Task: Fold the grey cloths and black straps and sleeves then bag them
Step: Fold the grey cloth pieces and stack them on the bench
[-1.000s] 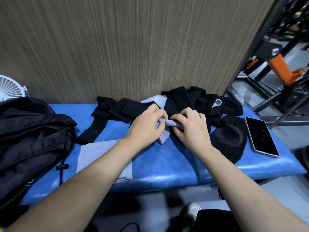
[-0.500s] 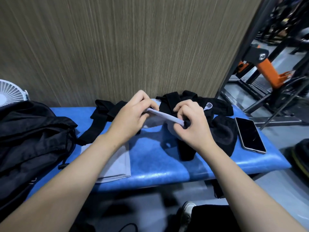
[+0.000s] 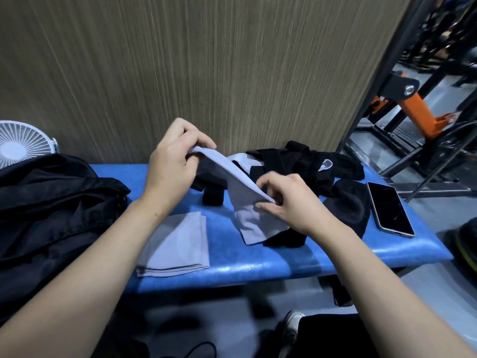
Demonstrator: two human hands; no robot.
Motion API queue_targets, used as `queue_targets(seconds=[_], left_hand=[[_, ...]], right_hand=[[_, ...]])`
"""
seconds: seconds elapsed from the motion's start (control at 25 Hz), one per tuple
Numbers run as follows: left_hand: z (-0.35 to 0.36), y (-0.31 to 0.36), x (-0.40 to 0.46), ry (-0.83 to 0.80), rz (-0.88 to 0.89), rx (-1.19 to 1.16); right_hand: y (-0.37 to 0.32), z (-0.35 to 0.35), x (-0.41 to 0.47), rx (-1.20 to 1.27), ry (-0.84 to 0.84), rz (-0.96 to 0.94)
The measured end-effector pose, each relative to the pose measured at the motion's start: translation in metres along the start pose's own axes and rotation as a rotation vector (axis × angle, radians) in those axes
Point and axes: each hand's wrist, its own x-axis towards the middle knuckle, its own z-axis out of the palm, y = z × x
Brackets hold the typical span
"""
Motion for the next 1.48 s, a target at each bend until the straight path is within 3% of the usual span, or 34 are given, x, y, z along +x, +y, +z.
queue_targets(seconds=[0.12,0.28,0.44,0.64,0.8,1.04,1.36,1.48], left_hand=[[-0.007,-0.009,0.002,0.079,-0.046,-0.011],[-0.025,-0.019,-0.002,0.112,-0.044,-0.039],[-0.055,-0.03,-0.017,0.019,-0.004,-0.02],[-0.099,-0.051,-0.054,-0.179,0.065,0.063],[-0.116,-0.06,-0.095,-0.38,0.145,0.134],[-0.102,-0.079,-0.131,-0.608,0.097,0.218],[-0.108,-0.068,-0.129,-0.608,0.071,0.236],[-0.102,-0.063,-0.12,-0.528,0.104,0.246]], right_hand=[[0.009,0.004,-0.002,-0.021,-0.095,0.063],[0.011,-0.001,-0.005,-0.022,0.119,0.084],[0.001,-0.003,-0.007,-0.053,0.231,0.104],[-0.022,0.009,-0.01,0.27,0.309,-0.022],[-0.018,0.028,-0.017,0.227,0.17,-0.054],[0.003,0.055,-0.029,0.068,-0.138,-0.089],[0.004,0.057,-0.036,0.08,-0.408,0.003],[0.001,0.047,-0.035,0.155,-0.38,0.027]])
